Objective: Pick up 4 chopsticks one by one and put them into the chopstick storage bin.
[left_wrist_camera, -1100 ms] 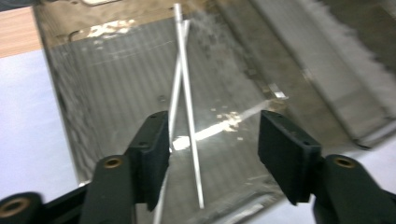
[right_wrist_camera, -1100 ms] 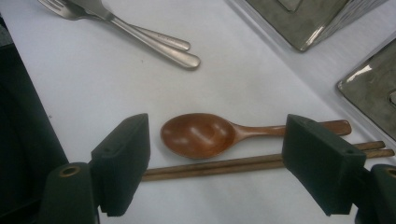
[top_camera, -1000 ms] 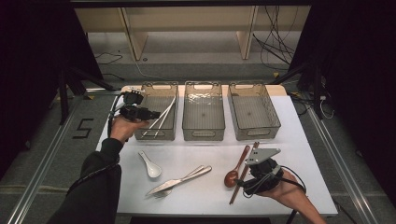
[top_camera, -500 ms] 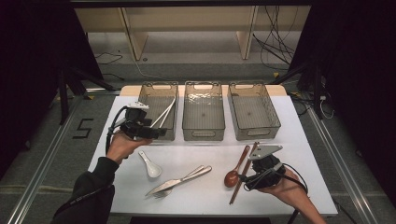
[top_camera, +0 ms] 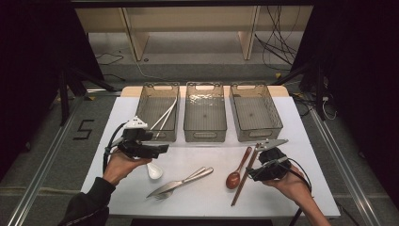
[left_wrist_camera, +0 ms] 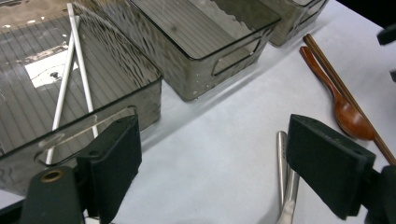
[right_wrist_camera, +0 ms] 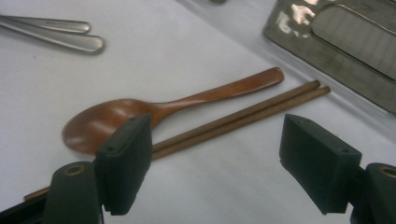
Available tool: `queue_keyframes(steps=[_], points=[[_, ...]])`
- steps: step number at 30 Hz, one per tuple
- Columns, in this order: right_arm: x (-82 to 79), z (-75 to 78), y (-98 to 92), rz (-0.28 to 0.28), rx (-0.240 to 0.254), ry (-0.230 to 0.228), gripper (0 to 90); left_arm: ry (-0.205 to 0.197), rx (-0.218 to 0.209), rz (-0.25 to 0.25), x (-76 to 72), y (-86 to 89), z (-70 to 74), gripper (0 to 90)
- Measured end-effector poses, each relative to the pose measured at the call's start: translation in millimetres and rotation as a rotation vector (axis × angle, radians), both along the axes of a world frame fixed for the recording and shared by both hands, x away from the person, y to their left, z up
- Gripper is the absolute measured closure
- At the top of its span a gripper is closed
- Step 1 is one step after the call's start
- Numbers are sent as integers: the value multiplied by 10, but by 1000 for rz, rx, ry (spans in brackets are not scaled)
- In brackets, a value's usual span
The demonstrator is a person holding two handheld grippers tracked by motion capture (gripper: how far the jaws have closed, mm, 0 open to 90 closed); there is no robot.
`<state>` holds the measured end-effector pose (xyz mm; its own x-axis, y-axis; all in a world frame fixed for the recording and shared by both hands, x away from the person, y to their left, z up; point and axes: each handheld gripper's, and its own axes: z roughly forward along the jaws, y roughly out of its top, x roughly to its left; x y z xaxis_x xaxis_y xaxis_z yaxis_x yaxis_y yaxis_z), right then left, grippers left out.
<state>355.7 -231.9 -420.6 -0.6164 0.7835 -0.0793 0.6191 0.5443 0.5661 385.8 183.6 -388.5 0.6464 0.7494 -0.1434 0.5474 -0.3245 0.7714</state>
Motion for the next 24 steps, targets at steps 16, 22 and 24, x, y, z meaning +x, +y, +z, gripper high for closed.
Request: queue_keyframes(steps=[16,22,24], points=[[228,-134,37,-107,-34,95,265,-16,2,-4,-292,32,-32,171],[246,-217,76,-132,-33,139,268,-7,6,-2,-328,59,-71,170],[252,-230,89,-141,-33,149,268,-11,6,0,-340,62,-73,168]])
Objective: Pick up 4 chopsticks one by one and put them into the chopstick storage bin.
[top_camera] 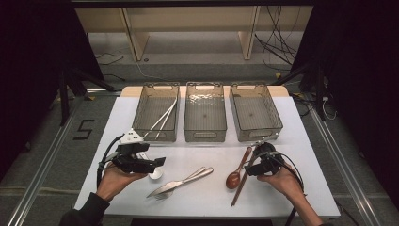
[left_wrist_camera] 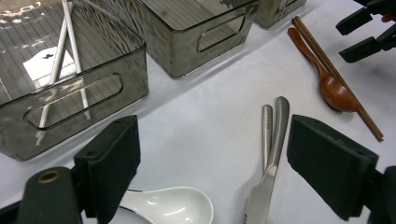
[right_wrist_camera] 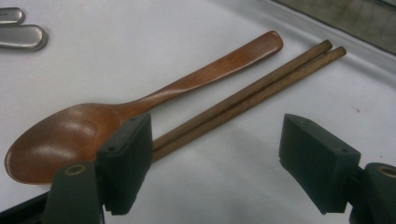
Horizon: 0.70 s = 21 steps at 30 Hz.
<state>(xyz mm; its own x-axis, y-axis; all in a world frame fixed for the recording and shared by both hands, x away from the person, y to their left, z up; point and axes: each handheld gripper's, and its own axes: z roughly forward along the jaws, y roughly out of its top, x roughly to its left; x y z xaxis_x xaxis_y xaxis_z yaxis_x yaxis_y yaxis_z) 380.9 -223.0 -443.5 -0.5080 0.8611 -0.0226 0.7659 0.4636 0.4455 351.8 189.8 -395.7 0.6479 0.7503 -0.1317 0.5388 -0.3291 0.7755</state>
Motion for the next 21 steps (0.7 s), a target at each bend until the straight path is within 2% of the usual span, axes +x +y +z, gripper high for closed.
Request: queue_keyframes(steps=[3,9,12,15,17,18,20,21], points=[[9,-22,16,0,-10,20,268,0,4,-4,-16,5,0,166],[25,-50,31,-6,-21,32,268,-3,7,-7,-47,-11,-8,164],[23,-55,44,12,-33,28,275,-5,7,-12,-63,-17,-7,164],[20,-51,59,59,-53,17,290,-7,12,-11,-67,-16,-16,164],[15,-36,65,110,-62,10,306,-4,13,-12,-67,-7,-16,162],[10,-26,70,154,-76,-2,317,-5,13,-12,-68,-6,-15,162],[-11,-3,78,258,-100,-13,318,-7,12,-13,-71,-5,-13,162],[-26,10,81,335,-99,-20,318,-7,11,-14,-72,-5,-13,162]])
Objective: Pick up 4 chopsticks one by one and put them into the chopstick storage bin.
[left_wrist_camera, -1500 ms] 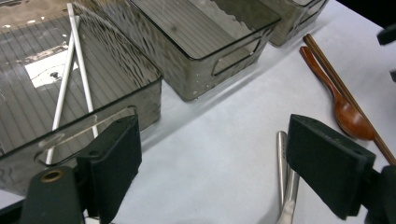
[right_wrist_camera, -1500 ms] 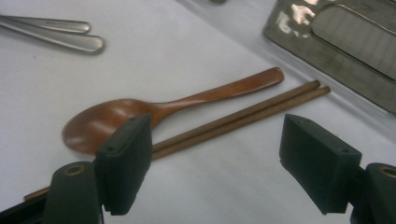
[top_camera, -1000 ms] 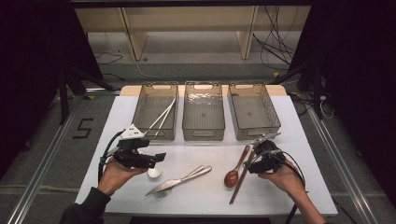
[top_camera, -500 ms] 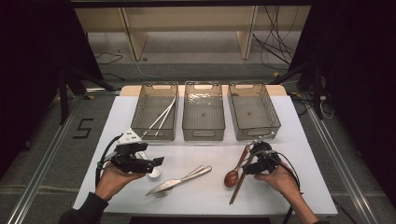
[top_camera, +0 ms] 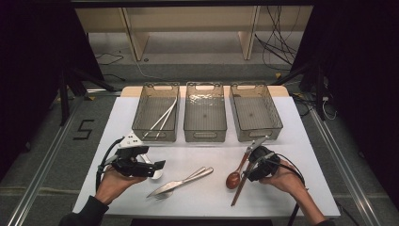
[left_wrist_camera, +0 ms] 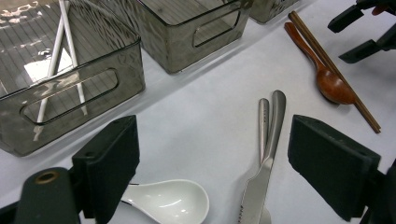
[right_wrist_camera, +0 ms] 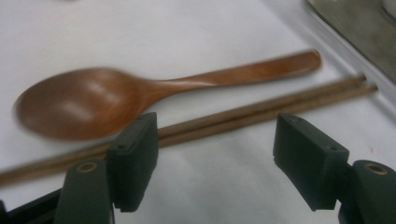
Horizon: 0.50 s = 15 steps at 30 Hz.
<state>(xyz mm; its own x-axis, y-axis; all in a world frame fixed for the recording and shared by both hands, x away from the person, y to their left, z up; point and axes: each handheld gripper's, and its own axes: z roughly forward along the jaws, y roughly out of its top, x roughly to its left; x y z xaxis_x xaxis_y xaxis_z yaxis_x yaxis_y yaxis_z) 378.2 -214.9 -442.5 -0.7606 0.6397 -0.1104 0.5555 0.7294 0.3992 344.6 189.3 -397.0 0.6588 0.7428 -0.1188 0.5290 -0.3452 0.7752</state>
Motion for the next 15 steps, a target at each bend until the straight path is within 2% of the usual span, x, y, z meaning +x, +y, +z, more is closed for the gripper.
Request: queue_keyframes(steps=[2,5,8,12,14,15], points=[[-10,1,-1,86,-2,15,314,2,-1,-1,0,-3,-1,162],[-43,-8,19,196,-39,13,314,4,1,-3,-2,-7,-5,162],[-37,-9,28,262,-33,-5,316,6,0,-3,0,-5,-8,162],[-6,-17,16,330,-43,-2,320,8,0,-3,1,-2,-10,162],[10,-30,-3,360,-23,-13,320,9,-1,-1,3,-3,-13,162],[24,-33,-13,379,-21,-4,320,10,-3,0,4,-4,-14,162]])
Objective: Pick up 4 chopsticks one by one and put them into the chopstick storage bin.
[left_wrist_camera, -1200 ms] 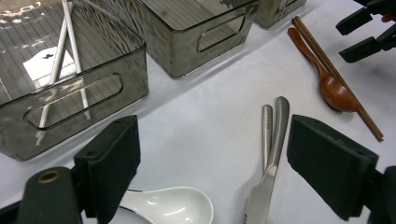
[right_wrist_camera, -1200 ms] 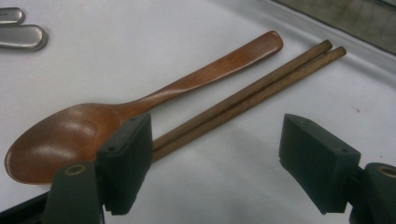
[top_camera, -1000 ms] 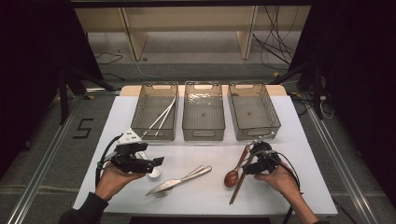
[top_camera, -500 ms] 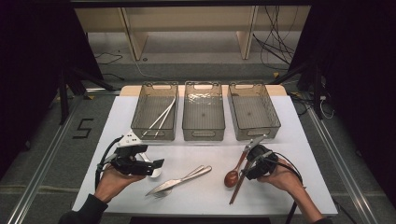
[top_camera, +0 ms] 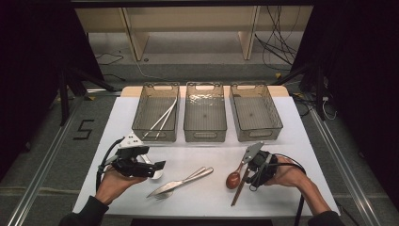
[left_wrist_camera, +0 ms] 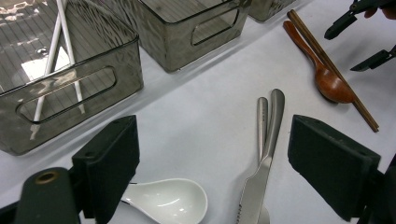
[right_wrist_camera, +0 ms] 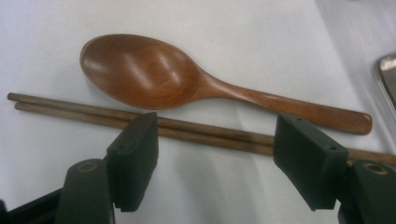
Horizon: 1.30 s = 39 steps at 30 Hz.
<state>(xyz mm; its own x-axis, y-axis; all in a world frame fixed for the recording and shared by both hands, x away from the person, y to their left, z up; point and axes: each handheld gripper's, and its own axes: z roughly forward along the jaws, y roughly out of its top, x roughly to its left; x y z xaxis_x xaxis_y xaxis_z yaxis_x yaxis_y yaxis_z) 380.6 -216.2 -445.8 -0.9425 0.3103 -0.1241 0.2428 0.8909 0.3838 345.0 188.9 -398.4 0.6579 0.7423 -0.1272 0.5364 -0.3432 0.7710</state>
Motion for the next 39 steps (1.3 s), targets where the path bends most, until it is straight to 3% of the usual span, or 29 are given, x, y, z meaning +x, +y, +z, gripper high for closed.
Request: queue_keyframes(steps=[8,21,39], points=[[68,-32,-14,66,-20,1,333,8,10,-3,7,-6,-16,162],[105,-125,2,101,-63,16,345,4,7,-3,8,3,-15,162],[110,-143,3,151,-62,28,374,6,16,-10,2,0,-16,162]])
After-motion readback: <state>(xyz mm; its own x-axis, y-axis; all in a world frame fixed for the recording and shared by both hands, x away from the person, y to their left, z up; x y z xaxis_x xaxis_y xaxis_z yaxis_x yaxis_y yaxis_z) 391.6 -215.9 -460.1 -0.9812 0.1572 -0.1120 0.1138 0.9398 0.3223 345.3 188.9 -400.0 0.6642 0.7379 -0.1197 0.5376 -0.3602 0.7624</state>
